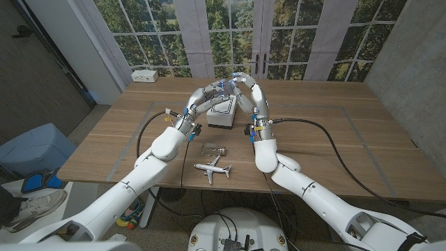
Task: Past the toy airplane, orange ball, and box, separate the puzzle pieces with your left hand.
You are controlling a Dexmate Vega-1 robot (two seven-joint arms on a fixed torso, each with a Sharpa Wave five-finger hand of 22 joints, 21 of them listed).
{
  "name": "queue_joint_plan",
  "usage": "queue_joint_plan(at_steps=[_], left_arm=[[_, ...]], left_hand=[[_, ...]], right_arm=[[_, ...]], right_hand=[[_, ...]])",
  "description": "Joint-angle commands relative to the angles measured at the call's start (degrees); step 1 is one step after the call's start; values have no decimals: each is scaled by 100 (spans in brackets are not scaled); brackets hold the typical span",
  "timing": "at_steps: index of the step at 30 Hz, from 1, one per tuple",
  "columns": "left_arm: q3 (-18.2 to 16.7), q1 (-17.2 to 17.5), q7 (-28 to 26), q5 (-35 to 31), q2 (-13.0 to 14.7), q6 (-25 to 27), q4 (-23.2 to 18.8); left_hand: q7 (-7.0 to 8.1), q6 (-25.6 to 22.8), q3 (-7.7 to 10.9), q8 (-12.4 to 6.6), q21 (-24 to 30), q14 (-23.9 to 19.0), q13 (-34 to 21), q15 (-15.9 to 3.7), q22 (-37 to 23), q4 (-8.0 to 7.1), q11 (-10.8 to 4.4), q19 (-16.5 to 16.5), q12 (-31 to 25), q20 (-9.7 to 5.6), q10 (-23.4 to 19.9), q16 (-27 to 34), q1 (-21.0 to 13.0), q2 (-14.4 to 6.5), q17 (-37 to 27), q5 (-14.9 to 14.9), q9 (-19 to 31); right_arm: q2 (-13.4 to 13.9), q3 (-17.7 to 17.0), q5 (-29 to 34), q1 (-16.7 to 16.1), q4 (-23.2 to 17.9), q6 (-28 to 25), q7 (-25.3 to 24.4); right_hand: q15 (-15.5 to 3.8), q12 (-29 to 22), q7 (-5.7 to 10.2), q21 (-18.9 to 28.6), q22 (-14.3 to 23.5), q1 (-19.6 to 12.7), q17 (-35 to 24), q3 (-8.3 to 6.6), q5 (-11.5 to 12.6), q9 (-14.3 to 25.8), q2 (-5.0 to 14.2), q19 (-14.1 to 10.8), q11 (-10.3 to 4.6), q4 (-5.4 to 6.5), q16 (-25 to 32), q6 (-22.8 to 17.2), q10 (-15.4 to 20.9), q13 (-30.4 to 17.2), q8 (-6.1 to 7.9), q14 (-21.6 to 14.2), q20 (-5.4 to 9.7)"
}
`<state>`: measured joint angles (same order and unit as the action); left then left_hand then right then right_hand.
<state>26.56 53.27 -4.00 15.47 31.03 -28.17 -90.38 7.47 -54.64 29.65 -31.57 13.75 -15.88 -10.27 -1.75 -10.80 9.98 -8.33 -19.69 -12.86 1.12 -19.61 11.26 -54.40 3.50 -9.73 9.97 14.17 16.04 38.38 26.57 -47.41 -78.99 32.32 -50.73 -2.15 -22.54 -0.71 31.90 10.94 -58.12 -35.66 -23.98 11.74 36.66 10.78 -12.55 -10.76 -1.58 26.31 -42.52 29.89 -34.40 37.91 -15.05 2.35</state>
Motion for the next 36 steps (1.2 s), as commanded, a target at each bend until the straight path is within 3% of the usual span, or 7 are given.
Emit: queue_joint_plan(at_steps=[1,13,26,36], left_arm=[[-74,120,-159,8,-61,10,-123],[-143,224,-539,-429,12,202,-324],[-295,444,-1260,-1016,-75,224,-428],[-380,472,-1552,-1272,-133,117,-376]], left_hand=[[-71,-233,-5,-72,28,-80,-19,-4,-19,-42,-7,-54,-21,-15,-139,-18,-82,-227,-13,37,-5],[-66,-105,-58,-21,19,-54,-23,-72,-31,-50,-33,-27,35,-85,-125,-55,-170,-448,-12,14,49],[-259,-247,-142,-46,39,-114,-31,-173,-33,7,-30,-83,14,-169,-278,-53,-271,-476,-4,27,36],[-305,-262,-193,-30,55,-162,-36,-214,-35,21,-31,-126,-4,-205,-388,-50,-333,-474,-2,39,24]], right_arm=[[6,-20,-43,-30,-9,42,43],[3,-89,-86,-96,-29,85,6],[-44,-153,-116,-85,56,135,-60],[-95,-151,-85,6,146,83,-95]], right_hand=[[-957,-61,-4,53,13,27,-25,-47,-8,671,23,25,-27,-3,46,-23,68,-49,135,-52,139],[-953,-92,27,74,13,52,-50,-68,-18,699,12,36,-46,-16,32,11,44,-121,148,-58,121],[-947,-110,59,87,12,85,-77,-96,-21,736,24,73,-79,-15,5,54,-7,-195,166,-38,113],[-943,-135,64,102,12,112,-98,-113,-23,740,25,84,-68,-11,-9,58,-11,-246,175,-27,107]])
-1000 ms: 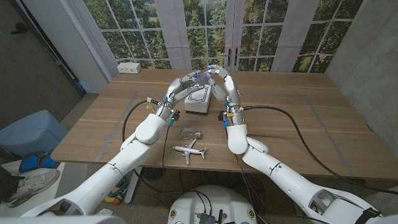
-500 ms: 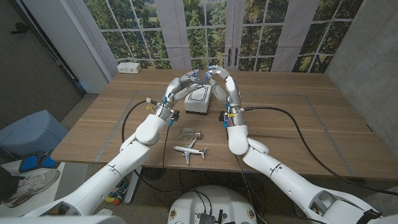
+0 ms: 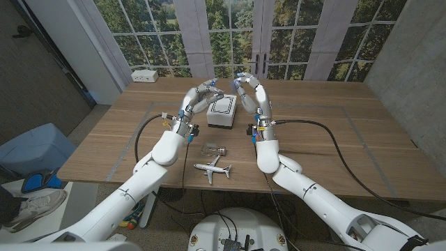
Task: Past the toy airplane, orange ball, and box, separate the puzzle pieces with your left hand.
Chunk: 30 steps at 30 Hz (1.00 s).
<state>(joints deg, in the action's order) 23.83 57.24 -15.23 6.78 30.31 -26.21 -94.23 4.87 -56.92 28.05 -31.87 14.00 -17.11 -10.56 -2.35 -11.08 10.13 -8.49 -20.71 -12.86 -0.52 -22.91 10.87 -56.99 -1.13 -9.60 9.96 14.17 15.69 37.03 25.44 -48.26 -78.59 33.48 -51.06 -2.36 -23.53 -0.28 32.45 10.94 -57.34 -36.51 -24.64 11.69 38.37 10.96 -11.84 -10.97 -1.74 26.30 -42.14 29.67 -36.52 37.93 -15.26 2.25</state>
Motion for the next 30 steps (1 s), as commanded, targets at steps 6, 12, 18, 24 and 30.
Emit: queue_joint_plan(at_steps=[6,12,18,24,30], left_arm=[[-193,122,-749,-830,-25,-13,-40],[-285,167,-1028,-1239,60,119,-132],[-379,229,-1359,-1691,158,330,-227],[-479,314,-1587,-1982,300,562,-343],[-567,403,-1683,-2067,427,790,-462]], left_hand=[[-56,-75,-68,-3,39,-51,-10,-221,-9,5,-11,-44,-7,-60,-103,-14,-98,-6,-15,46,18],[-55,-126,-110,-7,41,-41,-11,-302,-11,6,-69,-51,-2,-70,-135,-25,-117,13,-15,52,9],[-59,-149,-140,-2,40,-24,-12,-326,-12,3,-69,-49,12,-70,-131,-35,-130,22,-16,57,1],[-46,-155,-168,8,37,3,-12,-383,-13,-3,-77,-42,26,-70,-123,-44,-137,24,-17,62,-5],[-30,-158,-200,22,33,26,-13,-421,-14,-10,-88,-33,32,-74,-138,-51,-143,24,-18,67,-13]], right_arm=[[-44,-8,100,130,125,-194,-102],[46,8,223,147,69,-420,-157],[170,35,347,127,-32,-696,-203],[328,68,450,91,-144,-1017,-209],[480,124,562,110,-191,-1207,-244]], right_hand=[[-930,-50,20,63,11,43,-33,-56,-18,543,2,5,-42,-4,-9,12,5,-66,167,-8,115],[-922,-63,42,80,10,62,-48,-60,-23,499,-11,-5,-35,-9,-13,-13,-4,-98,157,-13,112],[-908,-66,74,94,9,88,-57,-57,-30,460,-31,-13,-36,-12,-24,-24,-28,-125,145,-11,107],[-907,-63,106,106,8,107,-77,-51,-37,422,-39,-11,-42,-22,-28,-31,-60,-150,131,1,106],[-914,-71,108,117,6,124,-91,-53,-42,403,-40,-9,-30,-32,-34,-37,-63,-173,129,5,102]])
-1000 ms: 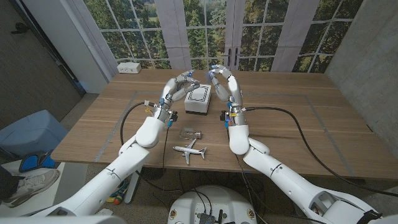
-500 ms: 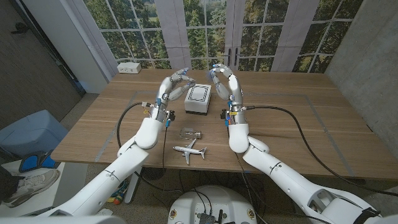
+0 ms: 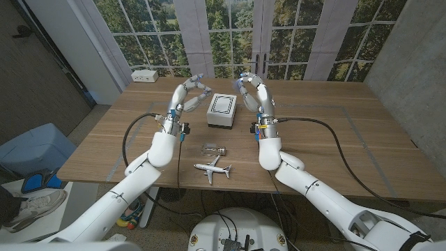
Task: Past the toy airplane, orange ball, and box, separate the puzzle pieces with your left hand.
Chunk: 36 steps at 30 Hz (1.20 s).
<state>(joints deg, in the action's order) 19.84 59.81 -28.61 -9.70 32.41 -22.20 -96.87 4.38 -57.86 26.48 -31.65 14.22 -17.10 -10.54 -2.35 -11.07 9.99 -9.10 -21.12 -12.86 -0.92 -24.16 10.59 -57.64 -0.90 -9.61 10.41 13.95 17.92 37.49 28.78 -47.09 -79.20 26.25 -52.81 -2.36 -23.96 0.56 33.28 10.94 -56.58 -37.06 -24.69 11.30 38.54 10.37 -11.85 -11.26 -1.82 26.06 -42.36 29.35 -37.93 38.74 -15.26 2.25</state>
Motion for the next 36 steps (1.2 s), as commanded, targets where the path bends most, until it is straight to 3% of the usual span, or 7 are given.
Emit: queue_joint_plan(at_steps=[1,20,36], left_arm=[[-179,159,-361,-431,235,418,-213],[-393,455,-520,-598,630,1043,-552],[-462,586,-90,-508,1096,1589,-818]], left_hand=[[27,-65,-50,3,9,32,-14,-428,-15,3,-33,12,36,-30,-12,-24,-78,0,-17,23,9],[64,-121,-131,20,-15,105,-15,-468,-16,-9,-53,71,64,-42,-6,-38,-89,-2,-17,34,-9],[123,-149,-211,51,-36,218,-15,-481,-15,-17,-67,117,97,-42,36,-56,-91,8,-16,40,-29]], right_arm=[[285,91,270,2,-137,-512,-90],[752,211,489,-24,-455,-1269,129],[1141,126,555,-372,-1057,-2201,414]], right_hand=[[-913,-29,39,36,6,53,-38,-49,-4,383,20,-7,-6,-25,-12,-10,-32,-37,46,6,103],[-926,-46,53,73,1,95,-57,-71,-7,349,12,-16,-8,-62,-40,-35,-34,-98,59,-16,99],[-929,-62,55,101,-3,116,-78,-80,-8,347,2,-32,-2,-99,-49,-47,-16,-135,77,-33,86]])
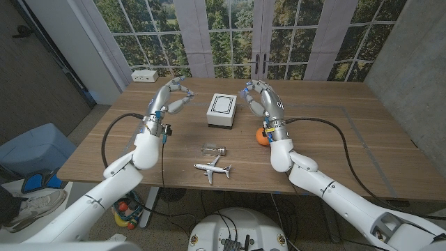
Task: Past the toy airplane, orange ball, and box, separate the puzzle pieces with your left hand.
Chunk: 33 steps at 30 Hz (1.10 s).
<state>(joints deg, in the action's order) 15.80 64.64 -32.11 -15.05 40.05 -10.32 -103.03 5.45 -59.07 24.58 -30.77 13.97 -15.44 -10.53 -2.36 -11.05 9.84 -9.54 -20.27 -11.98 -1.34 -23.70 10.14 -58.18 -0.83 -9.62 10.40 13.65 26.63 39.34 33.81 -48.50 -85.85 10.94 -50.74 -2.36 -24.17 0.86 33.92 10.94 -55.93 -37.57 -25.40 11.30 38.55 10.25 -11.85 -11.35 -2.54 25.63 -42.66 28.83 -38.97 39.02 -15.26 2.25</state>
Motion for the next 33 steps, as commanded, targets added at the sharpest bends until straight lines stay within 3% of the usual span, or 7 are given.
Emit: queue_joint_plan(at_steps=[1,16,29,33], left_arm=[[-59,109,291,32,361,442,-220],[66,67,597,-151,739,1045,-387],[174,78,730,-224,961,1485,-529],[212,81,741,-248,1005,1581,-561]], left_hand=[[20,-30,-25,-35,-12,60,-16,-479,-16,-2,-25,37,12,1,-5,-13,-39,0,-15,41,0],[39,-89,-87,-20,-49,166,-15,-505,-15,-6,-40,126,28,10,19,-19,-40,-1,-14,48,-19],[6,21,-137,67,-64,221,-14,-493,-13,-10,-23,165,32,32,24,-8,-54,-18,-14,61,-39],[-8,22,-164,100,-75,432,-12,-577,-11,-13,-44,187,65,-15,109,-59,-61,-40,-9,69,-50]], right_arm=[[290,-63,60,-255,-424,-729,221],[543,-89,126,-485,-900,-1637,633],[640,70,198,-456,-1008,-2178,1044],[661,128,235,-442,-1039,-2349,1169]], right_hand=[[-921,-42,32,40,-3,60,-28,-10,-7,345,15,-31,9,-23,-5,-21,37,-36,51,-46,86],[-916,-69,84,75,-10,102,-28,-13,-3,262,-26,-61,4,-75,-37,-121,95,-76,58,-70,49],[-913,-44,94,88,-15,121,-40,-2,-4,172,-56,-50,-15,-138,-68,-149,49,-102,25,-27,30],[-914,-15,112,91,-16,131,-49,7,-6,142,-62,-46,-8,-157,-74,-162,-5,-108,16,-5,23]])
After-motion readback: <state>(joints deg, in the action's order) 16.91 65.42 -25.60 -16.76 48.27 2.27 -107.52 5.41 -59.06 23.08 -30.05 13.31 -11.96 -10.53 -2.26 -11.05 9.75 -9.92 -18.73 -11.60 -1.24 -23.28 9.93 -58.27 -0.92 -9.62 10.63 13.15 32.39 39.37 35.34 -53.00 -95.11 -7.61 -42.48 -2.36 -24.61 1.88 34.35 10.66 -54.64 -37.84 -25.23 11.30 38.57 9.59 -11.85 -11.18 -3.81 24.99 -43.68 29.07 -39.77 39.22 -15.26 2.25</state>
